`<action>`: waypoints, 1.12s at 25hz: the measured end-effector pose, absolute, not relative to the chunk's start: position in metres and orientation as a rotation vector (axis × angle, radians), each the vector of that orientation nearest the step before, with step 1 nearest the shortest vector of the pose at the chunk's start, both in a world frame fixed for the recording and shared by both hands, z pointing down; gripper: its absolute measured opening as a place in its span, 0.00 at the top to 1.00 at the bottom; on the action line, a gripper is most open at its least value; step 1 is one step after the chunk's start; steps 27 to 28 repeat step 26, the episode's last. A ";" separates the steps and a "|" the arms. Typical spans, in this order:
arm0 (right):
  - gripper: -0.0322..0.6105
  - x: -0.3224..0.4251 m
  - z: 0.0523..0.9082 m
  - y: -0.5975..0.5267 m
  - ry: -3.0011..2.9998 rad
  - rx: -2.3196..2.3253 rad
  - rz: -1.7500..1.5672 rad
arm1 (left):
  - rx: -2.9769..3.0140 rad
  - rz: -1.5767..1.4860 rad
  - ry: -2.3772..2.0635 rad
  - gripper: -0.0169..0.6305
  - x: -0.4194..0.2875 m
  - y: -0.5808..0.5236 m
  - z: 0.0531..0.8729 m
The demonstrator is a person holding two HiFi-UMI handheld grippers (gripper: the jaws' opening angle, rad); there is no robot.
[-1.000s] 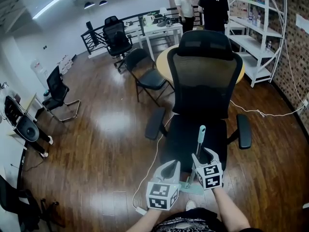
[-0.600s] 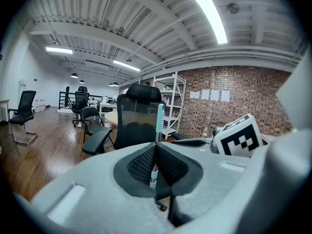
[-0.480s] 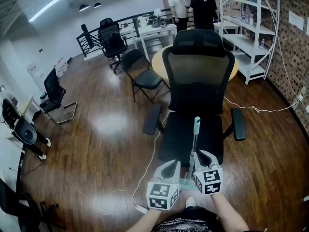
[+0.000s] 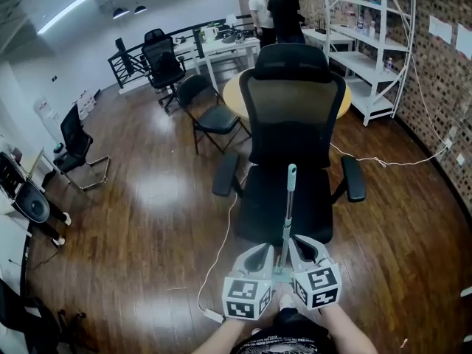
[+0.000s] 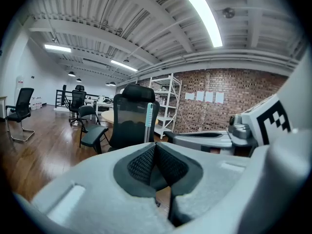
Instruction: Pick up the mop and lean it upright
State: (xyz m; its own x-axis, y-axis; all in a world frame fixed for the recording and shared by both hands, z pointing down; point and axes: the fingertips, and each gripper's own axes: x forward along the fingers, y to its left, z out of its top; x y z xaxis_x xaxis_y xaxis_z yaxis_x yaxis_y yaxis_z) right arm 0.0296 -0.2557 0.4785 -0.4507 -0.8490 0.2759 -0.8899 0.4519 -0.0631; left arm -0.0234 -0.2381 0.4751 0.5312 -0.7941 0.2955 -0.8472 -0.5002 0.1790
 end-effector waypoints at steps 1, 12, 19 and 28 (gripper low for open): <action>0.95 0.028 0.477 -0.249 -2.502 1.511 0.293 | 2.476 0.250 -1.362 0.97 -0.022 -0.234 0.475; 0.95 0.019 0.468 -0.206 -2.546 1.472 0.319 | 2.471 0.234 -1.346 0.97 -0.022 -0.202 0.475; 0.95 0.011 0.471 -0.200 -2.571 1.451 0.331 | 2.472 0.240 -1.357 0.97 -0.026 -0.196 0.478; 0.95 0.010 0.473 -0.197 -2.576 1.440 0.344 | 2.474 0.254 -1.361 0.97 -0.027 -0.192 0.478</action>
